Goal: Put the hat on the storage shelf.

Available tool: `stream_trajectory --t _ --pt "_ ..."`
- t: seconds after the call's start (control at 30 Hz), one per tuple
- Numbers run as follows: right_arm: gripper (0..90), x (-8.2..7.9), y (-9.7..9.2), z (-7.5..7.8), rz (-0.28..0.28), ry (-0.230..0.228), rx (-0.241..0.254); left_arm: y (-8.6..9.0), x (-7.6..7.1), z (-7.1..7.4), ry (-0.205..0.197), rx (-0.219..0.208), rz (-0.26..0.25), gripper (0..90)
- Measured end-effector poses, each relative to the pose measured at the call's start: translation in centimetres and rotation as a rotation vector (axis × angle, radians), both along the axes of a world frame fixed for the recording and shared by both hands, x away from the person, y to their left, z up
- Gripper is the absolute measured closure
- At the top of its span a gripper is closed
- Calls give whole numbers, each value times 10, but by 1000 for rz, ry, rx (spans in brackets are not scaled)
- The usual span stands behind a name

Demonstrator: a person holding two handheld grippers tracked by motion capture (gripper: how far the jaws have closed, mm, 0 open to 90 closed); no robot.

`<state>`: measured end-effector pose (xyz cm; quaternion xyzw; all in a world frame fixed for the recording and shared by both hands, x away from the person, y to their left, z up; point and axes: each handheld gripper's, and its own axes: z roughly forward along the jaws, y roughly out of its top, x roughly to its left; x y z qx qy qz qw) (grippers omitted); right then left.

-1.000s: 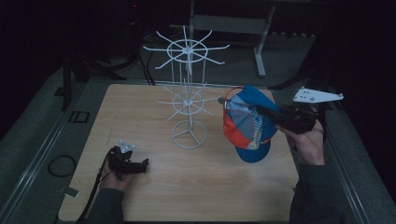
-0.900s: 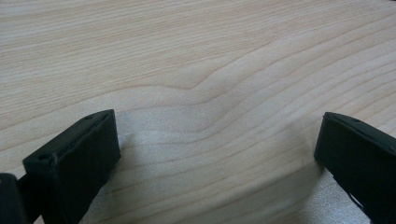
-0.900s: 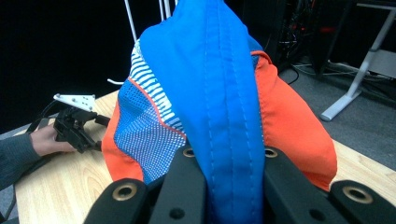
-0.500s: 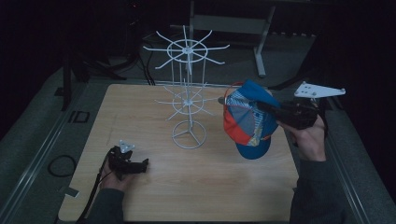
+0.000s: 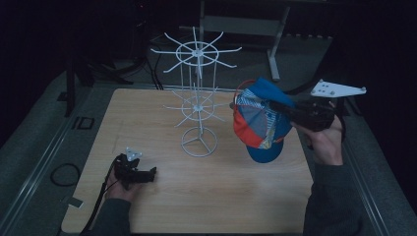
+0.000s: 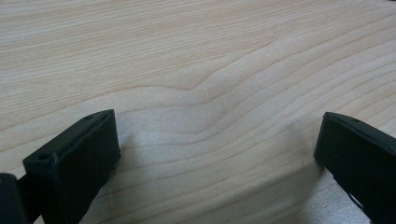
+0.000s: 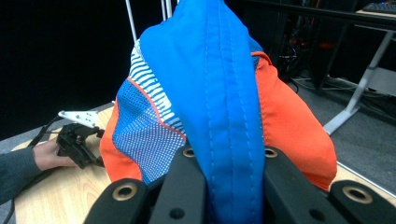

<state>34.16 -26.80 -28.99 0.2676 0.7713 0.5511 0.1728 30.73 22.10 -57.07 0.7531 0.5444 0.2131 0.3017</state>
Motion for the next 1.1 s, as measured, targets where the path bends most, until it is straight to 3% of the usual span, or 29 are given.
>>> stream_trajectory --t 0.87,1.1 --pt "879 -3 6 21 47 -28 19 0 0 0 0 1 0 2" --pt "878 -2 5 24 61 -13 33 0 0 0 0 -1 0 2"
